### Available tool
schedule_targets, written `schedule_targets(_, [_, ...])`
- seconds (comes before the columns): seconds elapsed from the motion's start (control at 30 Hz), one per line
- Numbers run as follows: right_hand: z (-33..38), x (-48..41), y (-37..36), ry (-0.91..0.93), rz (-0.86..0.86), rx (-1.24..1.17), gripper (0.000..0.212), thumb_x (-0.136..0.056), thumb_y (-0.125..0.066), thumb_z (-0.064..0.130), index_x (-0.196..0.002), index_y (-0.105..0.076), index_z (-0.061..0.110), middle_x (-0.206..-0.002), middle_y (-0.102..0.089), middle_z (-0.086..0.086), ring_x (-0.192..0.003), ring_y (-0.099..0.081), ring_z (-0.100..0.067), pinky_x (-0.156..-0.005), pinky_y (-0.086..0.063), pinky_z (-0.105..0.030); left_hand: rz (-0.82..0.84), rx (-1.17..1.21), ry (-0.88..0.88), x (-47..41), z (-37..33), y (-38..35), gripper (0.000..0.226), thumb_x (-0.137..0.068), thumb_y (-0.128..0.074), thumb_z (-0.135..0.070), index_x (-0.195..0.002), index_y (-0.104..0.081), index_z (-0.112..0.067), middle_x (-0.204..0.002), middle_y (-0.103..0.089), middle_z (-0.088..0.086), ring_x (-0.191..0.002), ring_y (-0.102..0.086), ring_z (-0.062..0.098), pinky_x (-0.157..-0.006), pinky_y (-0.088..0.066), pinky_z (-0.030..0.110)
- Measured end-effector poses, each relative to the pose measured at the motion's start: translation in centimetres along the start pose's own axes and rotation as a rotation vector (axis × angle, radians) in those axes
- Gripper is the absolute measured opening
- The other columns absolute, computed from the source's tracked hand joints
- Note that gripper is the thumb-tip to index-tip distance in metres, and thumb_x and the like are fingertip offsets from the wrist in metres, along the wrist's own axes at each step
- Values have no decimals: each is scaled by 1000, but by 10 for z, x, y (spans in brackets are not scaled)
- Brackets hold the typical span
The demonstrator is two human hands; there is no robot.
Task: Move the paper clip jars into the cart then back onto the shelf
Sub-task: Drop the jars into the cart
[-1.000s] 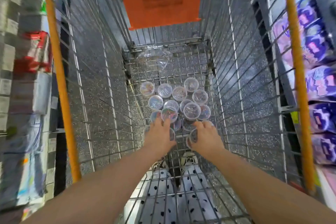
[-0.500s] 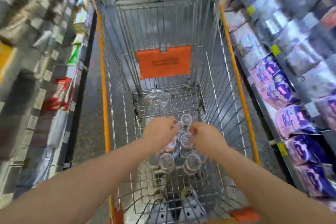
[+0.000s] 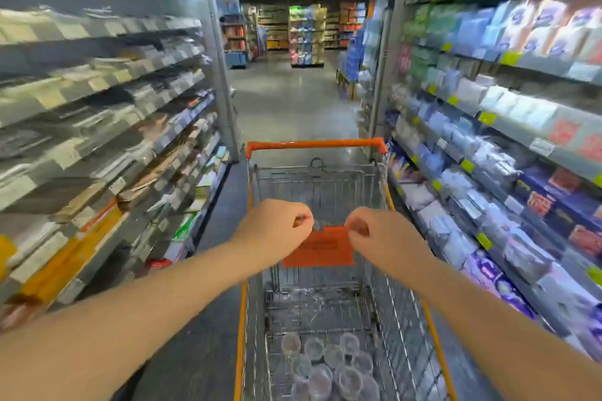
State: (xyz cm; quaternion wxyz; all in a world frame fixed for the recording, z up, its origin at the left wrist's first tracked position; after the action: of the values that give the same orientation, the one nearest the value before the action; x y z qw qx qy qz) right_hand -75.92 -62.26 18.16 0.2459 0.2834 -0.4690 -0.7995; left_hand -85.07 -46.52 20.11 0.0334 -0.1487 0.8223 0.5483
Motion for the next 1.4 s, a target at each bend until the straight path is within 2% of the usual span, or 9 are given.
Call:
schedule_targets(0.13, [42,0,51,127,-49,-14,17,-88,-48,19,-93,-58,32,-83,-64,7,-76,-60,-15,-67,-47,-28,-155,-79,5,28,-23,69,25,-93,-47,-25,-82,-67,-16,-72,-66,1,-67,-58,14,-65,-45,31])
schedule_targets(0.27, [93,6,99,363,-106,-18,12,-91,-51,18,-93,-61,24,-72,-55,11,-65,-50,-12,-59,-40,-27,-310,-188,68,71,-42,132,26,-93,-48,-28,-75,-65,-18,-67,-64,4,-59,-54,16,-53,-34,23])
schedule_targets(0.37, [132,14,120,499,-106,-24,16,-92,-51,22,-101,-63,22,-72,-53,10,-64,-47,-13,-51,-34,-22,-412,-214,194,114,-51,175,25,-92,-50,-31,-84,-70,-18,-75,-68,2,-66,-55,15,-58,-37,16])
schedule_targets(0.5, [191,37,125,699,-77,-91,14,-93,-51,25,-101,-63,22,-72,-54,9,-65,-51,-13,-55,-36,-24,-513,-273,347,192,-57,220,26,-91,-51,-31,-79,-69,-17,-74,-69,-2,-72,-61,13,-68,-46,29])
schedule_targets(0.6, [247,59,119,839,-39,-171,12,-94,-51,27,-98,-62,23,-71,-54,12,-63,-49,-6,-54,-35,-20,-596,-356,445,262,-62,249,19,-89,-54,-29,-75,-67,-28,-70,-67,-11,-66,-57,-1,-59,-39,16])
schedule_targets(0.83, [412,134,82,1104,28,-310,14,-92,-52,29,-98,-64,23,-80,-60,7,-74,-54,-11,-61,-44,-25,-740,-526,730,427,-47,313,24,-89,-54,-27,-81,-68,-10,-76,-67,7,-72,-55,15,-65,-38,20])
schedule_targets(0.97, [518,176,50,1217,55,-403,11,-90,-53,30,-93,-63,28,-78,-63,12,-74,-57,-8,-67,-49,-29,-756,-647,821,520,-25,356,17,-87,-58,-29,-78,-70,-22,-68,-62,-11,-66,-54,3,-57,-34,12])
schedule_targets(1.17, [675,233,10,1349,115,-597,11,-88,-54,27,-80,-59,33,-72,-59,15,-75,-57,-8,-67,-47,-29,-841,-787,951,644,13,430,14,-87,-59,-29,-80,-70,-24,-66,-58,-18,-66,-51,-5,-61,-34,9])
schedule_targets(1.4, [811,261,-25,1450,174,-656,14,-89,-53,30,-92,-66,29,-82,-65,10,-82,-59,-12,-75,-49,-32,-890,-843,1056,722,76,491,16,-86,-58,-26,-77,-70,-21,-67,-65,-13,-71,-59,2,-71,-44,22])
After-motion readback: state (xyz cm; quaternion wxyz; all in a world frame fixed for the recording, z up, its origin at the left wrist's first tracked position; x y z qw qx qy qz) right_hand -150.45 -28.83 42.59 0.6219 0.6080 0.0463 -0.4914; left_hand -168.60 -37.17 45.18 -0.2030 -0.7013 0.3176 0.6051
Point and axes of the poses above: each hand's wrist, its own x-axis away from the middle knuckle, its own y-axis out of the back of the hand, z = x × y, the point moved 2 cm from there along -x, towards the middle knuckle
